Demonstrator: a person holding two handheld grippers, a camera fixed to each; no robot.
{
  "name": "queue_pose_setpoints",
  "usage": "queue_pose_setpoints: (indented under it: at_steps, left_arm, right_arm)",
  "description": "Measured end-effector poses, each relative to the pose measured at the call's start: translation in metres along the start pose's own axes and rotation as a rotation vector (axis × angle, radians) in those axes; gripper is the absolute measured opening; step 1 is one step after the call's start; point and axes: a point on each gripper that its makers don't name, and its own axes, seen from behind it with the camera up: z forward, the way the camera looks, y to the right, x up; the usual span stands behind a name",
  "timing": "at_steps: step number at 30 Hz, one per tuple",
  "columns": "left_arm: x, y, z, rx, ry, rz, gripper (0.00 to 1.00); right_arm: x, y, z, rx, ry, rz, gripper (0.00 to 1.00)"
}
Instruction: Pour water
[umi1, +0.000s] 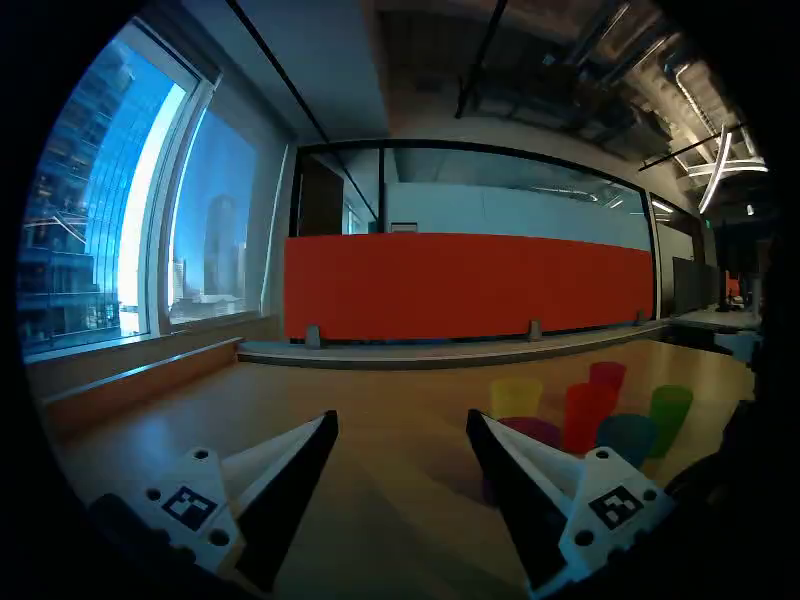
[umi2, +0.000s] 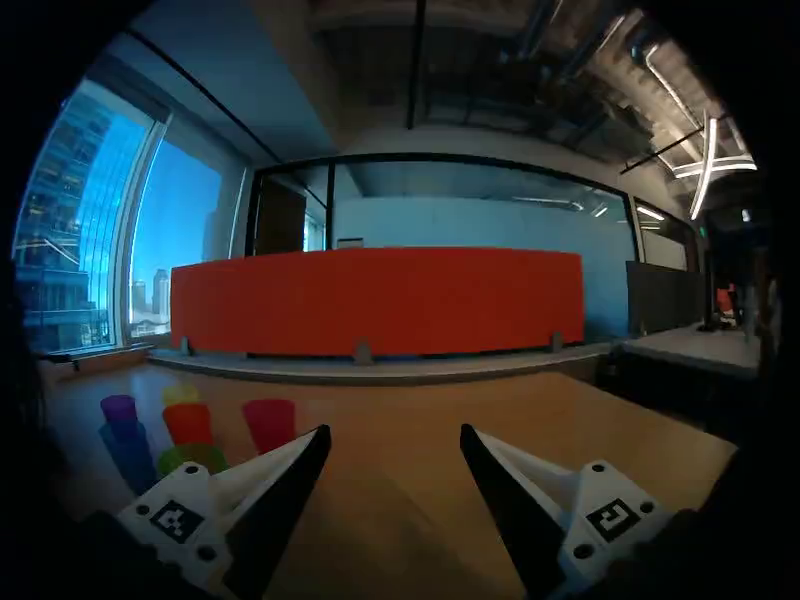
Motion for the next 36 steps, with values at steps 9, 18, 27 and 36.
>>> queue_pose_setpoints:
  at_steps: [9,18,27,36]
  left_arm:
    - [0.0,0.0007,0.0006,0.0,0.0,0.0,0.96]
    - [0.0001,0.0003,0.0003,0.0,0.0,0.0,0.96]
    - [-0.0002,0.0004,0.0,0.0,0.0,0.0,0.96]
    - [-0.0001,0.0007,0.0006,0.0,0.0,0.0,0.96]
  right_arm:
    - [-0.0013,-0.0023,0.0014,-0.001,0.0,-0.014,1.0]
    - [-0.0011,-0.0022,0.0015,0.0,-0.001,-0.016,1.0]
    - [-0.0018,-0.0026,0.0011,0.0,-0.001,-0.016,1.0]
    - [-0.002,-0.003,0.001,-0.001,-0.001,-0.015,1.0]
